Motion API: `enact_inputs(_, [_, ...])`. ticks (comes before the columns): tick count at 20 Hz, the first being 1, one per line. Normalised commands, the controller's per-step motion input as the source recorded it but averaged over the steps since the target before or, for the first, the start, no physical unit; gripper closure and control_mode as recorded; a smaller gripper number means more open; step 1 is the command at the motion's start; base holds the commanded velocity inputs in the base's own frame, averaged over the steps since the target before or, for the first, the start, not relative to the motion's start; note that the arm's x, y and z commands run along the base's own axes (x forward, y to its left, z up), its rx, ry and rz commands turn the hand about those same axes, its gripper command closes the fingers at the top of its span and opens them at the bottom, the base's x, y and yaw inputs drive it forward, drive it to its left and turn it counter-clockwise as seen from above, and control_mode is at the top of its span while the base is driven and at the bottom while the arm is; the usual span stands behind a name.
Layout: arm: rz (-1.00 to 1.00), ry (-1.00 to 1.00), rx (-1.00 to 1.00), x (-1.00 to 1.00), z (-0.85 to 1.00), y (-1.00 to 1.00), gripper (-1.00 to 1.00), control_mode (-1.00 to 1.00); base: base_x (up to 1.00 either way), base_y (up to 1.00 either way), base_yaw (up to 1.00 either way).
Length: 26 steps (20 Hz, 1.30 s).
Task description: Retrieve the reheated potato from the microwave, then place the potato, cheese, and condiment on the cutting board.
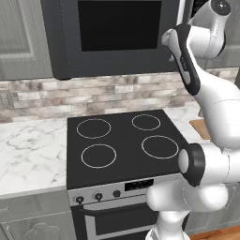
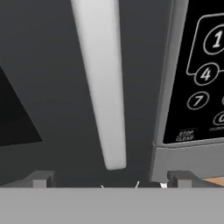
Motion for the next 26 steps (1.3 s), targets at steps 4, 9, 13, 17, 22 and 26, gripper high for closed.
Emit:
enact_inputs(4, [0.01,-0.03,0.0,0.32,0.0,-0.06,-1.0,-1.0,0.0,0.0,0.0])
enact_inputs(9, [0.0,-0.02,0.0,0.38,0.0,0.0,-1.0,-1.0,0.0,0.0,0.0])
enact_inputs(13, [0.0,0.0,0.0,0.44,0.0,0.0,-1.0,-1.0,0.0,0.0,0.0])
enact_inputs(17, [0.0,0.0,0.0,0.43,0.0,0.0,-1.0,-1.0,0.0,0.0,0.0])
enact_inputs(22, [0.0,-0.01,-0.01,0.41,-0.09,0.07,1.0,-1.0,0.0,0.0,0.0])
enact_inputs(26, [0.0,-0.14,-0.01,0.15,-0.22,0.31,1.0,-1.0,0.0,0.0,0.0])
